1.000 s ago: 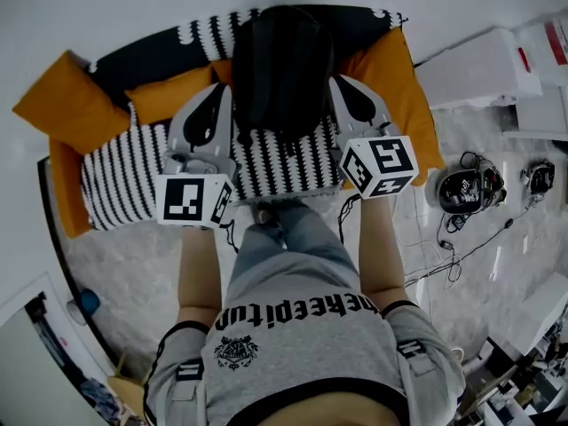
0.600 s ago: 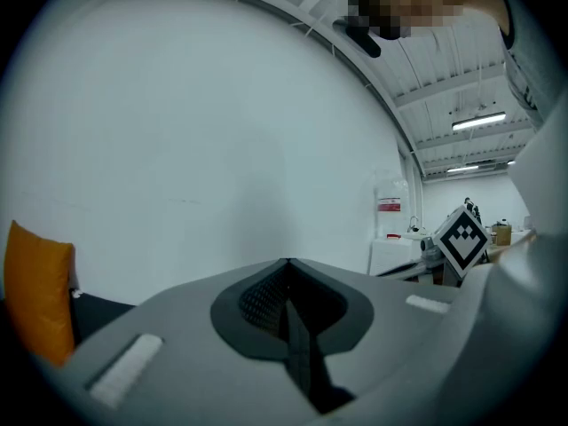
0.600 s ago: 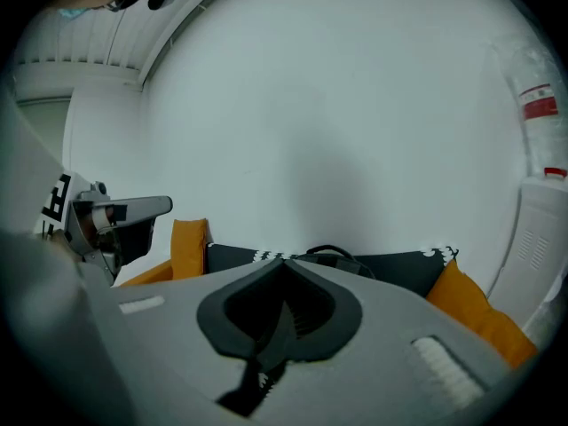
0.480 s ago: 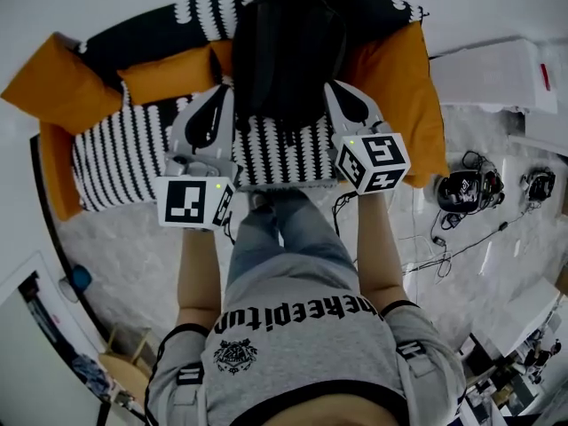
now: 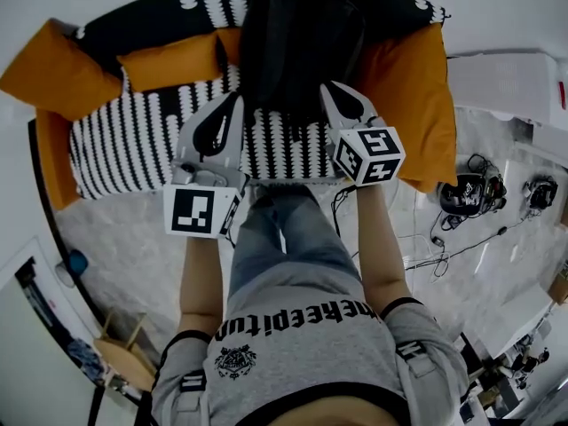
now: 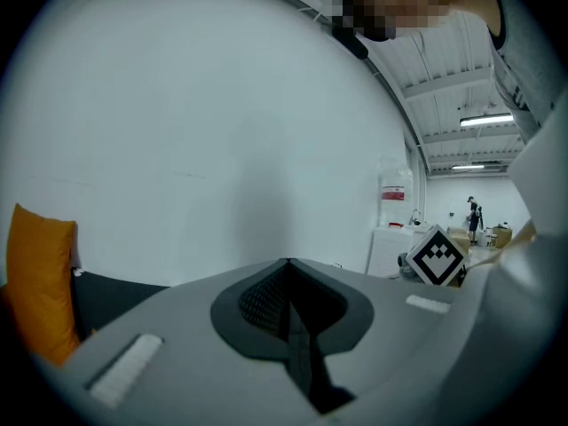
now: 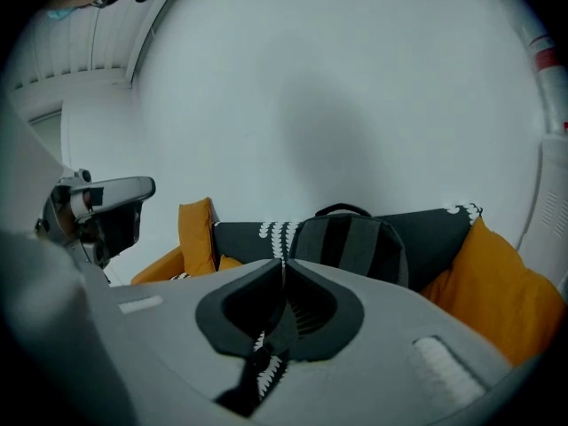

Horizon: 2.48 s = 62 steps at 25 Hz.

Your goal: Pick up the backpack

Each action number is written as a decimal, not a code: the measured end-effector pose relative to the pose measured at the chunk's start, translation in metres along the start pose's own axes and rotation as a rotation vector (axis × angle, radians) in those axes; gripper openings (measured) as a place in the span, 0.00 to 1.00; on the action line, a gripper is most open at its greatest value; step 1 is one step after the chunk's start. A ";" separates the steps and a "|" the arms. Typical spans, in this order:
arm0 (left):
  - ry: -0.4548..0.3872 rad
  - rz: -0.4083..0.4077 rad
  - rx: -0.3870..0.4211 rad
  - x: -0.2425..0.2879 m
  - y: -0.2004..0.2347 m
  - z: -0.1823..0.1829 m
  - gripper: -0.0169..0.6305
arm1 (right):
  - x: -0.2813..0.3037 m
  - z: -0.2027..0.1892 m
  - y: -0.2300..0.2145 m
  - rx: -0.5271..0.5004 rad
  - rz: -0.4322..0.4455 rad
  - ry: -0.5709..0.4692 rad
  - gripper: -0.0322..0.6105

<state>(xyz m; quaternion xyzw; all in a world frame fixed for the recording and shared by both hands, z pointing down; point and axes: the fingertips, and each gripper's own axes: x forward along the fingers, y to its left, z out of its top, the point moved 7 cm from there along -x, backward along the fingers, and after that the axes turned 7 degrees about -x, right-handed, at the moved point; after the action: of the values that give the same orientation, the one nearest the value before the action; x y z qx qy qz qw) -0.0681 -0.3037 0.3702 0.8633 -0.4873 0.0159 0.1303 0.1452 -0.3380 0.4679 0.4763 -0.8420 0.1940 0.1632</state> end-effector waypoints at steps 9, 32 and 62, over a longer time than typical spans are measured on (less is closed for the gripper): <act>0.037 0.036 -0.036 0.007 0.012 -0.025 0.06 | 0.049 -0.023 -0.013 0.027 0.029 0.062 0.13; 0.071 0.135 -0.101 0.015 0.050 -0.074 0.06 | 0.205 -0.064 -0.048 0.029 0.123 0.199 0.44; 0.124 0.171 -0.093 0.019 0.058 -0.099 0.06 | 0.253 -0.080 -0.046 0.103 0.296 0.179 0.39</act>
<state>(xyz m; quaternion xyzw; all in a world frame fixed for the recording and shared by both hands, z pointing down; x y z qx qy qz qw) -0.0972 -0.3241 0.4812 0.8089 -0.5505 0.0579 0.1983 0.0669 -0.5080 0.6614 0.3356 -0.8740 0.3002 0.1824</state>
